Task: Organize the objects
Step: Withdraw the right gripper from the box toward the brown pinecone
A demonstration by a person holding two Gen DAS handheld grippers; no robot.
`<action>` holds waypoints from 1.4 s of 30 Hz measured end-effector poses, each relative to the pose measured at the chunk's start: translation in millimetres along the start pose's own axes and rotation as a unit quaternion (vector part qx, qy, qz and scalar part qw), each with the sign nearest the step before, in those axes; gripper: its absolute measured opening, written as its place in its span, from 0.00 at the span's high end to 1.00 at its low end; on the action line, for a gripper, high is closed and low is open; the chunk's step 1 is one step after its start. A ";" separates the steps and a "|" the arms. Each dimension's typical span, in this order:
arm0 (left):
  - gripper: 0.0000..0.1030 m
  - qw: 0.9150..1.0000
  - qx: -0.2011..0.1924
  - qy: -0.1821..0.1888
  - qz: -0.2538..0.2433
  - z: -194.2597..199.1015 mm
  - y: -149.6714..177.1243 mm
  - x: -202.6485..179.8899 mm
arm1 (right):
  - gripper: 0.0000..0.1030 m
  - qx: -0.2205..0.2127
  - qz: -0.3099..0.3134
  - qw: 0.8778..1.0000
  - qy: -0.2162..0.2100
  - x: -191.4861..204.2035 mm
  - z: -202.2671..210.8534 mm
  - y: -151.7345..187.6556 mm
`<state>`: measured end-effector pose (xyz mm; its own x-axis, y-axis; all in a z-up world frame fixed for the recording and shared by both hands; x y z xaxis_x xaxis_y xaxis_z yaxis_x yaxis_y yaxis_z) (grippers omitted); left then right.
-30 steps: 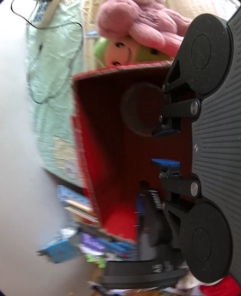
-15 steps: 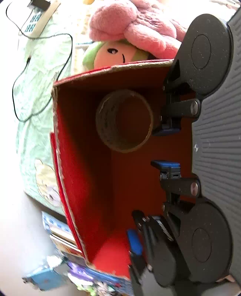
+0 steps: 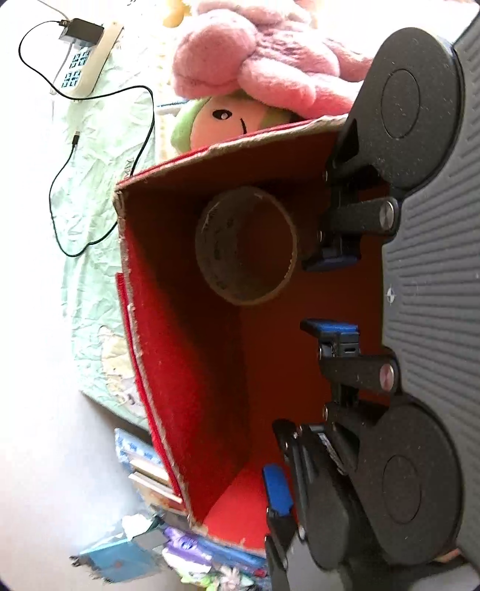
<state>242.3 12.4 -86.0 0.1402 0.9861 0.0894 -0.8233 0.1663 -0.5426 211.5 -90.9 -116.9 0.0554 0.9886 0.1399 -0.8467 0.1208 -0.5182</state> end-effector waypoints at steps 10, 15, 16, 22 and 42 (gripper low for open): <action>0.45 0.999 -0.033 -0.018 0.031 26.7 -0.4 7.6 | 0.48 -0.110 -0.007 0.994 -0.014 -10.2 54.4 -0.1; 0.44 0.998 -0.051 -0.032 0.025 49.0 5.0 5.0 | 0.44 -0.142 0.001 0.990 -0.025 -11.5 69.0 6.6; 0.44 0.998 -0.052 -0.030 0.025 52.9 6.2 4.6 | 0.44 -0.143 0.000 0.989 -0.028 -11.4 72.2 7.5; 0.34 0.997 -0.066 -0.040 0.019 81.4 15.2 -6.0 | 0.44 -0.151 -0.009 0.987 -0.047 -9.6 89.2 20.1; 0.33 0.992 -0.061 -0.086 0.070 143.0 69.1 -28.1 | 0.44 -0.144 0.002 0.976 -0.160 -26.2 133.5 63.9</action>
Point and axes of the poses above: each gripper's, at about its wrist camera, not at the fingertips, and z roughly against the way its jaws point, x to its left, y to its underside, the point moved 10 cm from there along -z, roughly the way its jaws point, and after that the axes turned 10 degrees about z, right-handed, at the moved point
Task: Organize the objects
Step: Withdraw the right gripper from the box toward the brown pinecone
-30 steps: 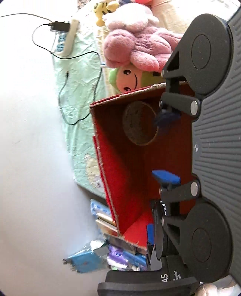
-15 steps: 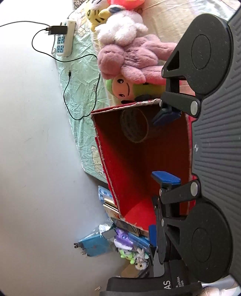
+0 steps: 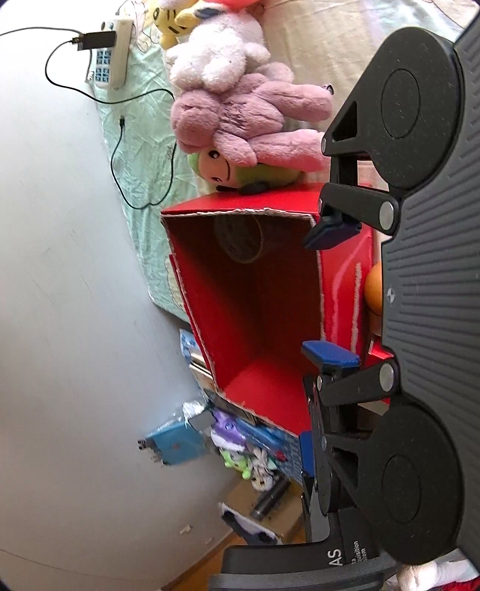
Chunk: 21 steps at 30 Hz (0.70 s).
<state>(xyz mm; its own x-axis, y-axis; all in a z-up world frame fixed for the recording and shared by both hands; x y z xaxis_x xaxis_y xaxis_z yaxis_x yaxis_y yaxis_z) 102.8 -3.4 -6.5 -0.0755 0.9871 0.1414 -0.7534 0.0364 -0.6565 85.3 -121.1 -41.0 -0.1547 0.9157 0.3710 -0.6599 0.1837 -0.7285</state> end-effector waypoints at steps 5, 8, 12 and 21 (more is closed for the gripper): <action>0.32 1.000 0.008 -0.015 0.009 7.8 14.6 -2.1 | 0.44 0.005 -0.008 1.000 -0.027 -1.4 5.7 7.0; 0.31 1.000 0.015 -0.020 0.009 9.4 23.6 -3.6 | 0.44 0.011 -0.013 0.999 -0.041 -3.1 8.5 13.6; 0.31 0.999 0.026 -0.027 0.009 8.6 34.8 -7.6 | 0.44 0.023 -0.021 0.998 -0.053 -6.2 9.2 24.3; 0.30 0.998 0.044 -0.034 0.000 4.4 50.2 -20.1 | 0.44 0.052 -0.042 0.995 -0.069 -10.8 8.0 44.8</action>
Point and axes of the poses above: each gripper's, at about its wrist camera, not at the fingertips, and z roughly against the way its jaws point, x to its left, y to its underside, the point moved 10 cm from there along -z, roughly the way its jaws point, and after that the axes turned 10 degrees about z, right-handed, at the moved point
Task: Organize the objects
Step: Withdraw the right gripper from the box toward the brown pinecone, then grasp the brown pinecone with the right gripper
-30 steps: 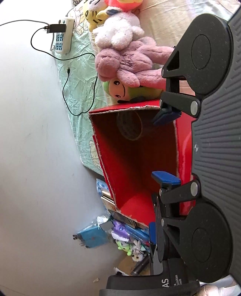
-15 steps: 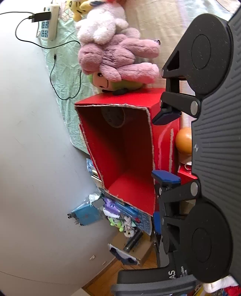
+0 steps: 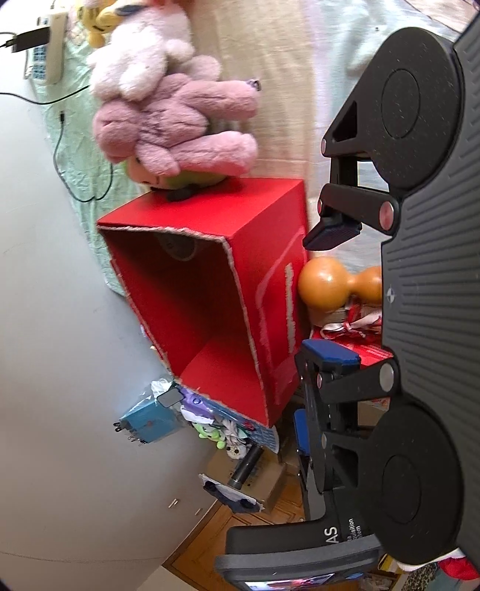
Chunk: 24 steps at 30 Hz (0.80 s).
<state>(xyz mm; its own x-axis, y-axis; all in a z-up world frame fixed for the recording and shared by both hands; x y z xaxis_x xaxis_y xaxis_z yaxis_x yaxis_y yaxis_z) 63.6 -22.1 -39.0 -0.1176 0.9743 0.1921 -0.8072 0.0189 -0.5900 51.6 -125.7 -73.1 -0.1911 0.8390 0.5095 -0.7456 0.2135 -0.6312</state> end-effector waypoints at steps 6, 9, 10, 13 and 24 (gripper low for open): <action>0.29 1.000 0.018 -0.006 -0.009 -8.0 10.6 -8.7 | 0.44 0.027 -0.028 0.999 -0.011 -8.9 -9.3 17.0; 0.28 0.999 0.028 -0.010 -0.013 -12.3 16.5 -11.6 | 0.44 0.038 -0.037 0.998 -0.018 -12.3 -13.4 24.9; 0.28 0.999 0.032 -0.011 -0.015 -14.2 19.1 -12.5 | 0.44 0.042 -0.040 0.998 -0.021 -13.2 -14.7 27.4; 0.28 0.999 0.043 -0.014 -0.018 -20.2 25.7 -13.8 | 0.44 0.055 -0.055 0.996 -0.031 -19.2 -18.1 35.8; 0.28 0.998 0.062 -0.018 -0.018 -31.5 40.6 -15.0 | 0.44 0.097 -0.087 0.989 -0.070 -33.0 -27.7 57.0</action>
Point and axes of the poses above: each gripper's, at about its wrist camera, not at the fingertips, and z roughly against the way its jaws point, x to its left, y to its underside, the point moved 10 cm from there along -z, roughly the way its jaws point, and after that the axes turned 10 degrees about z, right-handed, at the moved point
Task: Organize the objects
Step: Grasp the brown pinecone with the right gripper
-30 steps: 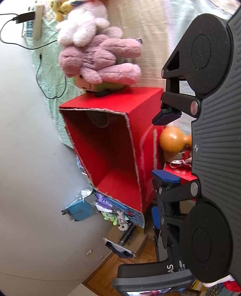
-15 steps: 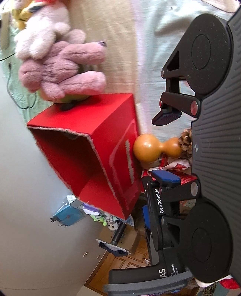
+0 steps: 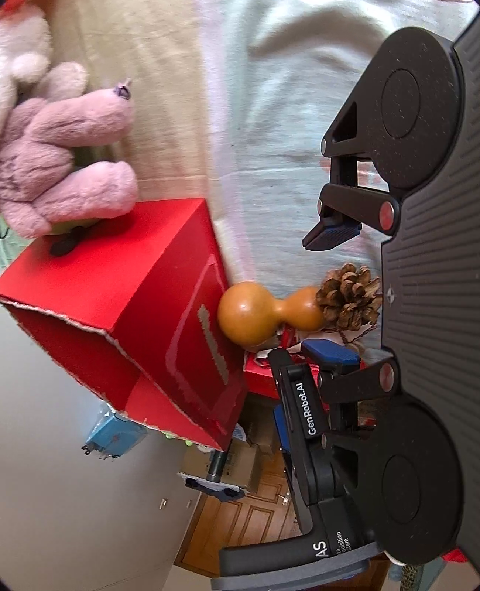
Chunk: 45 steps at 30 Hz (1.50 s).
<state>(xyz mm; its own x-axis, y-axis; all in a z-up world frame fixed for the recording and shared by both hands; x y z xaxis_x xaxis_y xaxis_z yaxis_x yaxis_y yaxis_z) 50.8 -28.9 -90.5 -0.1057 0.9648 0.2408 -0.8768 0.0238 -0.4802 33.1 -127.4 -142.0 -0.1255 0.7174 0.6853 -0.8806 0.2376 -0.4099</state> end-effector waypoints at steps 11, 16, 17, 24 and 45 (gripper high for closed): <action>0.30 0.981 0.015 0.191 0.015 20.0 48.7 3.3 | 0.45 0.029 -0.042 0.998 -0.047 -15.1 -1.9 5.0; 0.38 0.971 0.031 0.235 0.005 24.3 70.9 -23.9 | 0.46 0.051 -0.054 0.995 -0.070 -15.1 -9.6 9.5; 0.41 0.971 0.033 0.238 0.006 23.7 72.8 -28.8 | 0.46 0.054 -0.054 0.994 -0.073 -14.8 -10.8 9.6; 0.46 0.968 0.041 0.248 0.017 14.5 69.6 -42.7 | 0.46 0.072 -0.058 0.992 -0.085 -14.6 -17.6 12.0; 0.59 0.945 0.004 0.326 -0.011 54.3 38.5 -76.9 | 0.57 0.010 -0.054 0.996 -0.075 -15.5 31.8 -11.3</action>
<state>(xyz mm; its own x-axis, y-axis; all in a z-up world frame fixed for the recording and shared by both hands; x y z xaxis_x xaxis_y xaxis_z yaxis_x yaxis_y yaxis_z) -0.3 -116.4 -81.8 0.2216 0.9209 -0.3207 -0.8790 0.0463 -0.4745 30.5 -162.0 -128.9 -0.0944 0.5818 0.8078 -0.9016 0.2941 -0.3172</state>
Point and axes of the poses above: each gripper's, at about its wrist camera, not at the fingertips, and z roughly against the way its jaws point, x to its left, y to its underside, the point moved 10 cm from there along -z, roughly the way its jaws point, and after that the axes turned 10 degrees about z, right-handed, at the moved point
